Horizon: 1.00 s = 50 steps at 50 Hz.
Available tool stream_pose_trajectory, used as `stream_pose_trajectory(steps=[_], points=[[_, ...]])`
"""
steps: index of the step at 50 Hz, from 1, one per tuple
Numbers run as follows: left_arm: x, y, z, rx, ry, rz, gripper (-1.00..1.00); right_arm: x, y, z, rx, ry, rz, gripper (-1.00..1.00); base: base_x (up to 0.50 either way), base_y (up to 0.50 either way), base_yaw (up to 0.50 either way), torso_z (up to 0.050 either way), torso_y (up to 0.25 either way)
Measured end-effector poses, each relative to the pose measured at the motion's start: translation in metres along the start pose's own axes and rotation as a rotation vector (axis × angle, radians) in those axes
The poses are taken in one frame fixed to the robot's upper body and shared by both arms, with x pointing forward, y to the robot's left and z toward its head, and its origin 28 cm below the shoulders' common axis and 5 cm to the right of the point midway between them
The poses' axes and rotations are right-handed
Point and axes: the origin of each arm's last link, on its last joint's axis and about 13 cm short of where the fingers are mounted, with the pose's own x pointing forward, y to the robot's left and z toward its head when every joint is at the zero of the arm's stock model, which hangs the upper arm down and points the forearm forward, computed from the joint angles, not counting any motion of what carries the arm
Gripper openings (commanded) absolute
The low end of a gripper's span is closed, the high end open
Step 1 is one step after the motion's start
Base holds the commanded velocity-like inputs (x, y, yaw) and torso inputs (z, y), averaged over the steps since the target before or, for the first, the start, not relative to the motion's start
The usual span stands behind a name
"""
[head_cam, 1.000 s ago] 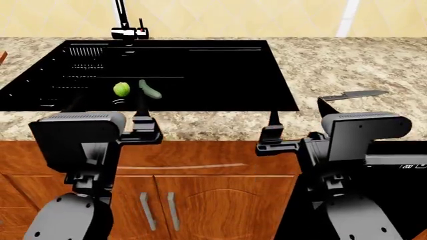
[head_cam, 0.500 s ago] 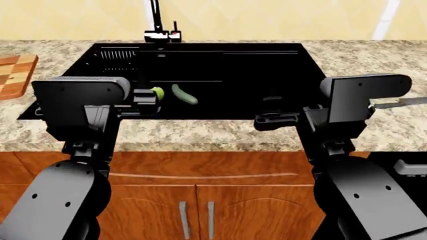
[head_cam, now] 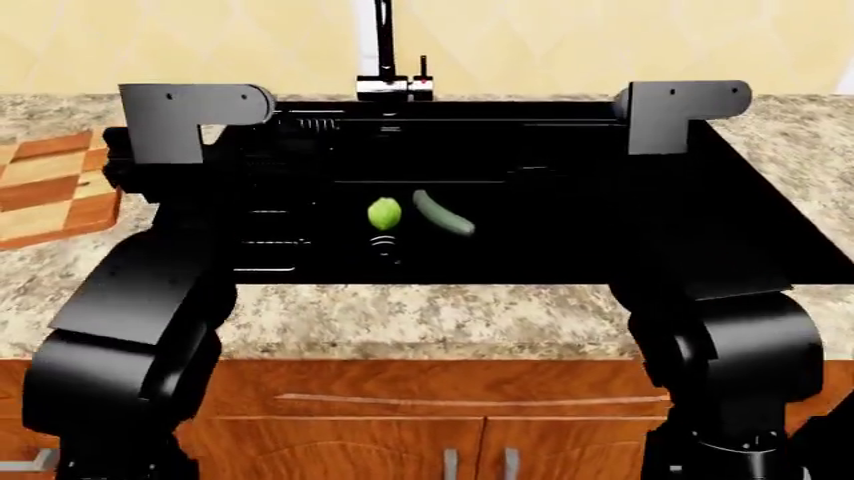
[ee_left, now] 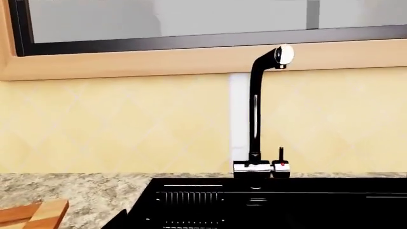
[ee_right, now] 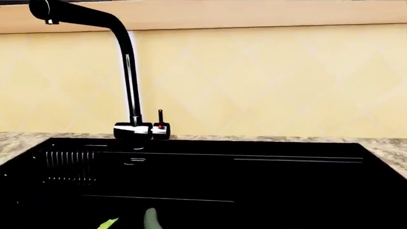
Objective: Pick the vegetables from the sink and place them on the cutting board.
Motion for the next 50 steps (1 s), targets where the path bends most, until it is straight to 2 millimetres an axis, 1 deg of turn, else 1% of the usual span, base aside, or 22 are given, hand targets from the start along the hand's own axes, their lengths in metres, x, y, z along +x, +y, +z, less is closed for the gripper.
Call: stream_pose_trajectory(steps=[7, 15, 27, 35, 42, 50], points=[[0.026, 0.003, -0.002, -0.013, 0.053, 0.032, 1.0, 0.03, -0.005, 0.004, 0.026, 0.053, -0.005, 1.0, 0.49, 0.23, 0.0, 0.0, 0.0], [0.042, 0.003, -0.001, -0.017, 0.083, 0.043, 1.0, 0.051, -0.009, 0.004, 0.054, 0.096, -0.009, 1.0, 0.5, 0.03, 0.0, 0.0, 0.0], [0.057, 0.001, 0.004, -0.026, 0.111, 0.049, 1.0, 0.067, -0.015, 0.008, 0.051, 0.137, -0.021, 1.0, 0.5, 0.0, 0.0, 0.0, 0.001], [0.068, 0.004, 0.006, -0.038, 0.137, 0.073, 1.0, 0.077, -0.017, 0.009, 0.037, 0.167, -0.036, 1.0, 0.5, 0.0, 0.0, 0.0, 0.001], [0.073, 0.008, 0.005, -0.042, 0.155, 0.094, 1.0, 0.082, -0.015, 0.007, 0.016, 0.192, -0.036, 1.0, 0.5, 0.0, 0.0, 0.0, 0.001], [0.078, 0.009, 0.004, -0.045, 0.173, 0.097, 1.0, 0.085, -0.015, 0.01, 0.0, 0.203, -0.043, 1.0, 0.5, 0.0, 0.0, 0.0, 0.001]])
